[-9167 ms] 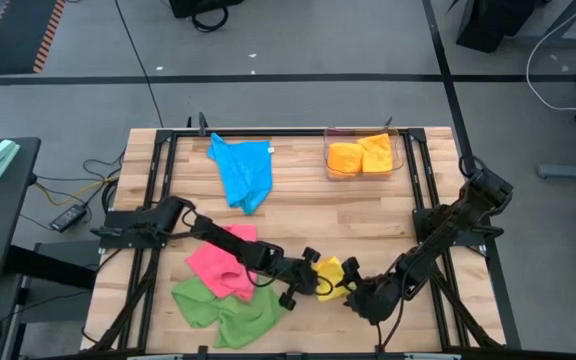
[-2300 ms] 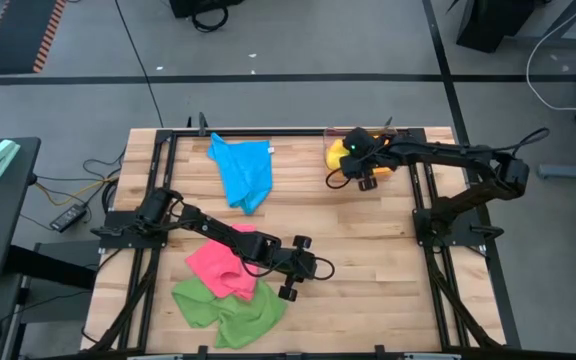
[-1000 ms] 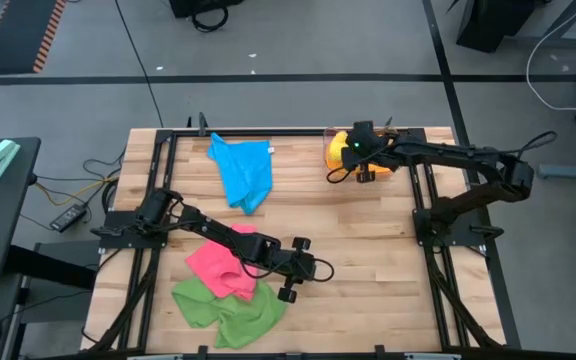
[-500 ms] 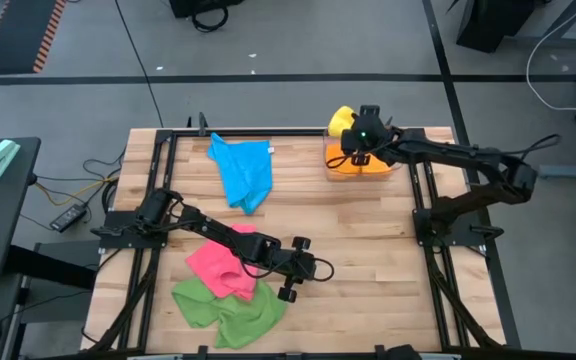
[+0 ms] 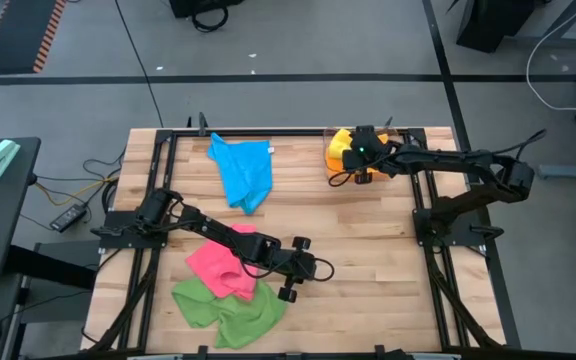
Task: Fold microfiber towels
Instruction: Stack the folded yellow microfiber cloth on top of the folded orange microfiber cloth
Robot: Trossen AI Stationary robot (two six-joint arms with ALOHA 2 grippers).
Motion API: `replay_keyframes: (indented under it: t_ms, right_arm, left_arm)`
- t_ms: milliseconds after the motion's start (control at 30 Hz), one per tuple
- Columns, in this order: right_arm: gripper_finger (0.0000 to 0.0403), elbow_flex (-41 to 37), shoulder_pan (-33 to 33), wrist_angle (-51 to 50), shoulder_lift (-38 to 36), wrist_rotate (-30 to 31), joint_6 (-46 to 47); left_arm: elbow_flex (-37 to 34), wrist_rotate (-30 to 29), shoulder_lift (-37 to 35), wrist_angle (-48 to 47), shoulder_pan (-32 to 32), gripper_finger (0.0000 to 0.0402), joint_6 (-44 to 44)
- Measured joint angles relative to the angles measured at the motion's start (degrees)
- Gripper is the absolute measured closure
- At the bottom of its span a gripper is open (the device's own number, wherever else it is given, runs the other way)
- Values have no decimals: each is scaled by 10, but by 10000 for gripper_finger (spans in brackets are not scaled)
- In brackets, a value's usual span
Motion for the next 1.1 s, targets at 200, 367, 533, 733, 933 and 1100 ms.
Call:
replay_keyframes:
  t_ms: [200, 367, 533, 733, 933, 1100]
  right_arm:
    - [275, 29, 0, -54, 0, -1, 25]
    - [238, 82, 0, -159, 0, -58, 47]
    - [217, 91, -4, -196, 0, -141, 78]
    - [194, 91, -4, -199, 0, -145, 104]
    - [161, 91, -4, -202, 0, -158, 128]
    - [133, 91, -4, -217, 0, -175, 160]
  left_arm:
    - [0, 0, 0, 2, 0, 390, 0]
    - [0, 0, 0, 2, 0, 387, 0]
    - [0, 0, 0, 2, 0, 372, 0]
    - [0, 0, 0, 2, 0, 382, 0]
    - [0, 0, 0, 2, 0, 391, 0]
    - [0, 0, 0, 2, 0, 377, 0]
